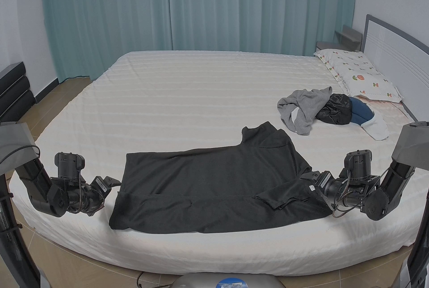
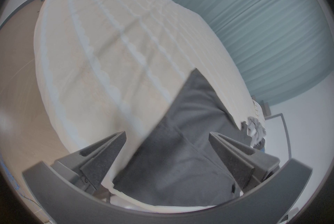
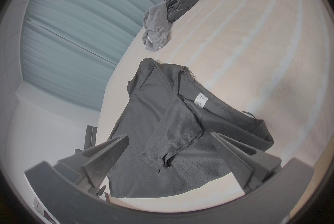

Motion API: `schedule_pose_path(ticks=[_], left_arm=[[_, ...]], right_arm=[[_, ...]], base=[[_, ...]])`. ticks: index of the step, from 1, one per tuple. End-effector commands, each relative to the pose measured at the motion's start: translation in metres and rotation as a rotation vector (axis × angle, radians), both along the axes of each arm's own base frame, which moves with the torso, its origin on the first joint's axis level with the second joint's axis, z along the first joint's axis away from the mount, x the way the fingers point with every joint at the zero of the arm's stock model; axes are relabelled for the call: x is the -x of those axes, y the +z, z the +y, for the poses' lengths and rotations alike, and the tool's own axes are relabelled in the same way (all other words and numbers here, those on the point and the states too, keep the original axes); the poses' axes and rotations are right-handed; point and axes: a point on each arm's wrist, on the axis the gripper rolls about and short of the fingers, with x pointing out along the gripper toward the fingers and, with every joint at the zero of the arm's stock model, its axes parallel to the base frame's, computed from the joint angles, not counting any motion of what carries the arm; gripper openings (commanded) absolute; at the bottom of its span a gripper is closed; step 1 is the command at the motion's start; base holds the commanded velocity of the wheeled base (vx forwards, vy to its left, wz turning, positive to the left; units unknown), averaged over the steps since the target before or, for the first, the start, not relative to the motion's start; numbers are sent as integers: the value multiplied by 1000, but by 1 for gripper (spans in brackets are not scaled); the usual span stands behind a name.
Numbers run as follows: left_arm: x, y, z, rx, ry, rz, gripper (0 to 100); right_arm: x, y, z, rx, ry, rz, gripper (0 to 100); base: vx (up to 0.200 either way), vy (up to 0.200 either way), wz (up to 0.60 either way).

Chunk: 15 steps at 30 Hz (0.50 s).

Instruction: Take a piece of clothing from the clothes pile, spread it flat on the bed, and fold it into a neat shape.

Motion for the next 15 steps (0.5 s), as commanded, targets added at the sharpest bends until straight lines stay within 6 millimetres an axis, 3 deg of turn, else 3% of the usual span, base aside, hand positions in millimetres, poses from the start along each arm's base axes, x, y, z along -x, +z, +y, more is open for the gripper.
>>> schedule_pose_path(ticks=[1, 5, 10, 15], left_arm=[[23, 39, -40, 36, -93, -98, 100], [25, 40, -61, 78, -131, -88, 100], [27, 37, -72, 100, -153, -70, 100], [28, 33, -76, 105, -158, -53, 100]], right_arm=[[-9, -5, -19, -37, 19, 6, 100], [-16, -16, -15, -26, 47, 17, 100], [-24, -32, -12, 5, 82, 31, 100], [-28, -34, -8, -10, 105, 13, 100]], base=[[0, 0, 0], [0, 0, 0], [0, 0, 0], [0, 0, 0]])
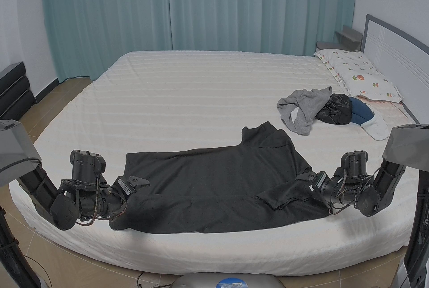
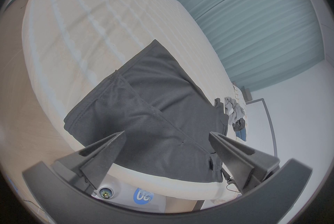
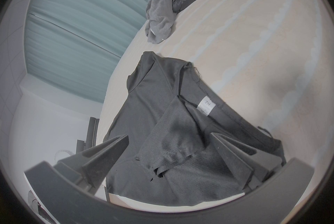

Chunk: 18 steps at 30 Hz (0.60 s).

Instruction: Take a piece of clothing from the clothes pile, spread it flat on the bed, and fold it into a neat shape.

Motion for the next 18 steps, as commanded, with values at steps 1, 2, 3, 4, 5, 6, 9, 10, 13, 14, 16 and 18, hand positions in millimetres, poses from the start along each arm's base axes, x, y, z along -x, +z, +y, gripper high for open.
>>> schedule_pose_path(ticks=[1, 2, 3, 4, 5, 6, 9, 10, 13, 14, 16, 18], left_arm=[[1, -2, -4, -1, -13, 10, 100], [1, -4, -4, -2, -13, 16, 100], [1, -6, -4, -3, -13, 23, 100], [1, -7, -4, -4, -13, 26, 100], [1, -8, -4, -5, -13, 31, 100], [0, -9, -4, -5, -13, 31, 100], [0, -9, -3, -5, -11, 32, 100], [0, -9, -3, -5, -11, 32, 100], [0, -9, -3, -6, -9, 32, 100], [-1, -9, -2, -5, -7, 31, 100], [-1, -9, -2, -6, -6, 30, 100], [-1, -10, -2, -7, -6, 33, 100]], right_arm=[[-3, -11, 3, -4, 16, 13, 100], [-3, -11, 3, -8, 19, 11, 100], [-4, -12, 3, -12, 24, 10, 100], [-4, -12, 3, -14, 26, 12, 100], [-4, -14, 3, -15, 28, 14, 100], [-4, -15, 4, -16, 31, 17, 100], [-5, -17, 4, -14, 31, 21, 100], [-5, -18, 4, -14, 32, 20, 100], [-7, -21, 4, -11, 30, 23, 100], [-7, -20, 3, -12, 29, 22, 100], [-8, -20, 3, -12, 29, 20, 100], [-7, -20, 4, -11, 29, 20, 0]], base=[[0, 0, 0], [0, 0, 0], [0, 0, 0], [0, 0, 0], [0, 0, 0], [0, 0, 0], [0, 0, 0], [0, 0, 0], [0, 0, 0], [0, 0, 0], [0, 0, 0], [0, 0, 0]])
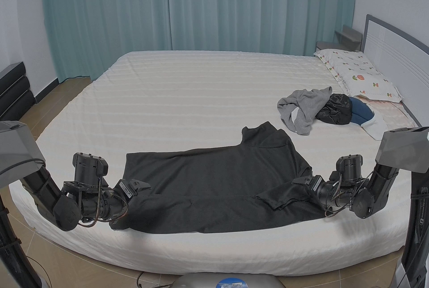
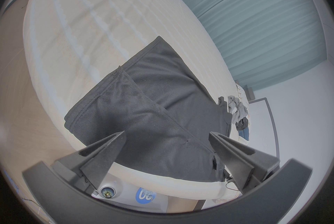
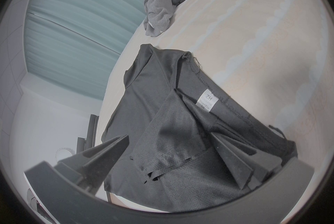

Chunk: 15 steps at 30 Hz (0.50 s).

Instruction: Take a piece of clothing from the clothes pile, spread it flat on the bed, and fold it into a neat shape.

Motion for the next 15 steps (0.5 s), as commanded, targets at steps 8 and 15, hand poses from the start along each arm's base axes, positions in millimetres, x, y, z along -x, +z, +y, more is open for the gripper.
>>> schedule_pose_path(ticks=[8, 15], left_arm=[[-2, -2, 4, -2, 16, 6, 100], [-2, -1, 8, -1, 30, 3, 100]], right_arm=[[3, 0, -1, 6, -8, 2, 0], [7, 2, -4, 6, -16, 10, 0]], base=[[0, 0, 0], [0, 0, 0]])
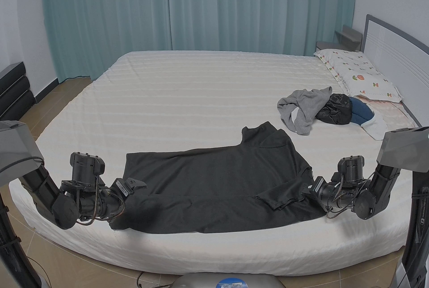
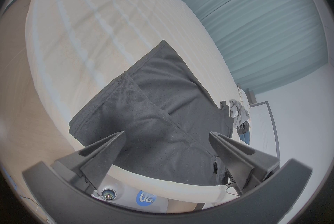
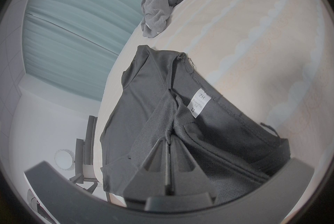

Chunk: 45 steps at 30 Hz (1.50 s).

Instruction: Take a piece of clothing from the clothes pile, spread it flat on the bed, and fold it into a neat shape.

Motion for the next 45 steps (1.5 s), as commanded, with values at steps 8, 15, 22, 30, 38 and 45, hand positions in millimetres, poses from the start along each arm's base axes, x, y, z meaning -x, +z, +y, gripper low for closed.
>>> schedule_pose_path(ticks=[8, 15, 22, 30, 38, 45], left_arm=[[0, 0, 1, 0, 3, 1, 100], [2, -2, -2, 0, -7, 9, 100], [1, -8, -2, -6, -8, 28, 100], [0, -14, -2, -12, -11, 48, 100], [-1, -14, -2, -12, -9, 46, 100], [-1, -14, -2, -11, -8, 45, 100]], right_arm=[[11, 11, -9, 0, -21, -1, 0], [27, 21, -15, -3, -25, 8, 0], [37, 18, -16, 25, -7, 27, 0], [48, 39, -14, 16, 5, -22, 0], [56, 63, 5, -28, 38, -69, 0], [68, 87, 1, -40, 31, -83, 0]], base=[[0, 0, 0], [0, 0, 0], [0, 0, 0], [0, 0, 0], [0, 0, 0], [0, 0, 0]])
